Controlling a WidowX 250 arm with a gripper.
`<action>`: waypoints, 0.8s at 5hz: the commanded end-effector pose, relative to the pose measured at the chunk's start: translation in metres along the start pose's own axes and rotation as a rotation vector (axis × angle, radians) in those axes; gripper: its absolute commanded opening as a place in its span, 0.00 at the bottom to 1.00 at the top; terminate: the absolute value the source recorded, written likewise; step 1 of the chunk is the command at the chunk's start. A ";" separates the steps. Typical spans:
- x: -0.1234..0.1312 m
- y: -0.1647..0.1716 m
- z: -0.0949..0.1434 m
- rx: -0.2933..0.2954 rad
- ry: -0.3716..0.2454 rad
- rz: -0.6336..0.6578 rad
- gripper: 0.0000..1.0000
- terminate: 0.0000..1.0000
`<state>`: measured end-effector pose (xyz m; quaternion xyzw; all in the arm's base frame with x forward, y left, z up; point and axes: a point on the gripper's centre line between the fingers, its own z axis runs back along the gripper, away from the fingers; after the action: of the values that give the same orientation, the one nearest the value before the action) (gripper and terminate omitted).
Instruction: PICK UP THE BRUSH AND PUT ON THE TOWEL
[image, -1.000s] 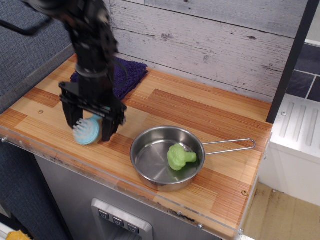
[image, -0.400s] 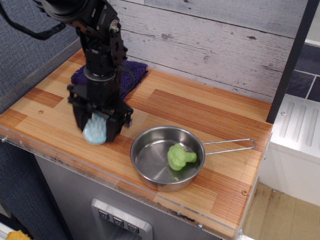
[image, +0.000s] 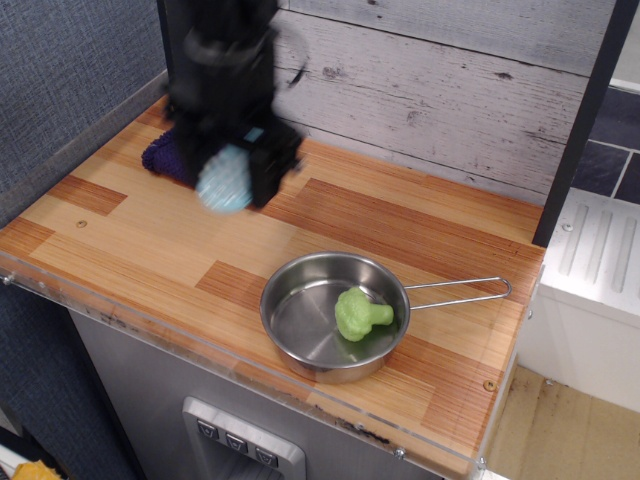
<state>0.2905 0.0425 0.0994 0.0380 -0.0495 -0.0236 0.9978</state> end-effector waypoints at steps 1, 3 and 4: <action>0.056 -0.062 -0.001 -0.105 -0.033 -0.204 0.00 0.00; 0.066 -0.081 -0.043 -0.130 0.010 -0.325 0.00 0.00; 0.069 -0.085 -0.055 -0.122 -0.015 -0.376 0.00 0.00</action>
<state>0.3631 -0.0388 0.0295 -0.0189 -0.0273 -0.2053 0.9781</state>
